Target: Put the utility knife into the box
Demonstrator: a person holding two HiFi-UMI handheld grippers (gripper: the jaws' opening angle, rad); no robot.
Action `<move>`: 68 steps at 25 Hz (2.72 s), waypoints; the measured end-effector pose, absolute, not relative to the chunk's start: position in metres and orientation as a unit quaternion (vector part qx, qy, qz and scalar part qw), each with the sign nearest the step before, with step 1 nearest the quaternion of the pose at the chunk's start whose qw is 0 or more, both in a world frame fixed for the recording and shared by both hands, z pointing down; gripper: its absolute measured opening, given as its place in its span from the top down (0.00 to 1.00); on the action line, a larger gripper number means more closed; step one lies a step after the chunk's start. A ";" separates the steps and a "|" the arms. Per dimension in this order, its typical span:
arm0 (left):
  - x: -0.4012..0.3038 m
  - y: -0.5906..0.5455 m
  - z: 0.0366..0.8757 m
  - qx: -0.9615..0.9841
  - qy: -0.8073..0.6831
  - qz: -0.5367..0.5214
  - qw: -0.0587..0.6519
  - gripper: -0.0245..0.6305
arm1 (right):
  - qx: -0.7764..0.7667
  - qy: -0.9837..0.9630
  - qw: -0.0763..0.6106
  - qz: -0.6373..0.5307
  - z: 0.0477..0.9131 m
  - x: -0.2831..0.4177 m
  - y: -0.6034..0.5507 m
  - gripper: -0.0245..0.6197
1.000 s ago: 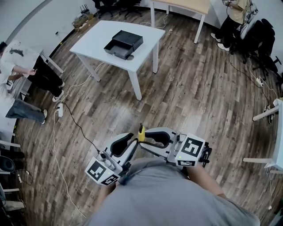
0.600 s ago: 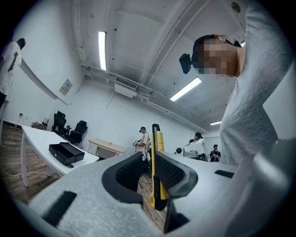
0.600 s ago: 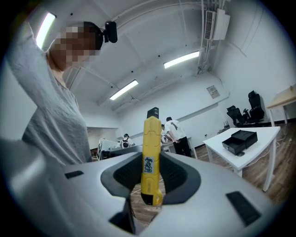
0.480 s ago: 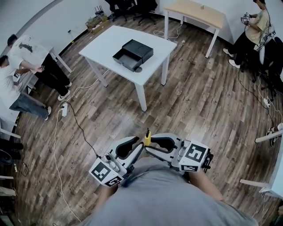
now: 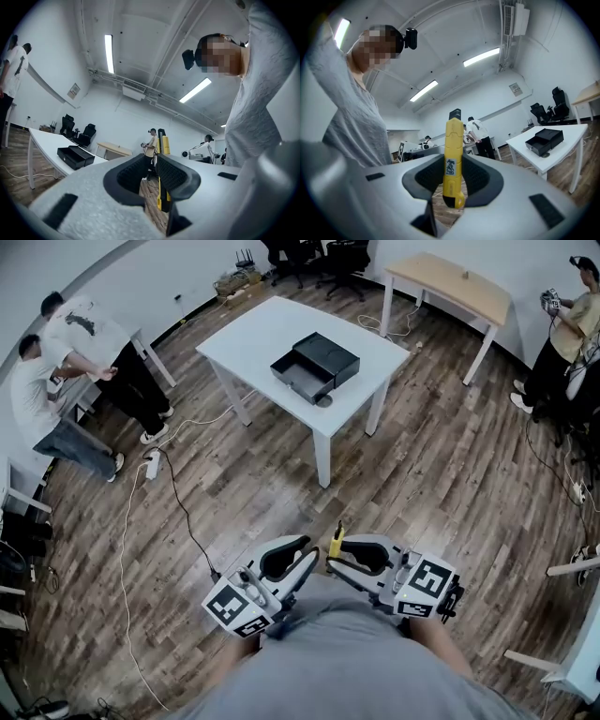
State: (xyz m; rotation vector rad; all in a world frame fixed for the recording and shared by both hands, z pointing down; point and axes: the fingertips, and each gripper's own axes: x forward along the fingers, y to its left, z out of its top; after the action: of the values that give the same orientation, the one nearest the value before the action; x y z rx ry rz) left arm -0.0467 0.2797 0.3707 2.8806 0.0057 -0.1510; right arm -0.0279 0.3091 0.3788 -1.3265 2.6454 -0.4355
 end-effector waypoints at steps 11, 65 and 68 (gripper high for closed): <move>-0.037 0.217 0.375 0.989 0.010 -0.056 0.136 0.82 | -0.463 0.870 0.073 -0.154 0.386 -0.011 0.252 0.77; 0.078 -0.058 0.384 0.984 0.009 -0.072 0.164 0.94 | -0.471 0.864 0.041 -0.175 0.390 0.124 -0.030 0.77; 0.093 -0.065 0.380 0.984 -0.001 -0.076 0.162 0.94 | -0.459 0.870 0.037 -0.173 0.386 0.137 -0.041 0.77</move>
State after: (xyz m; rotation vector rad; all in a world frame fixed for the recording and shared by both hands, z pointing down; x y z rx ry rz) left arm 0.0926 -0.0652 0.3802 2.8071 -0.0023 -0.2164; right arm 0.1369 -0.0408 0.3862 -1.4101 2.6725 -0.5318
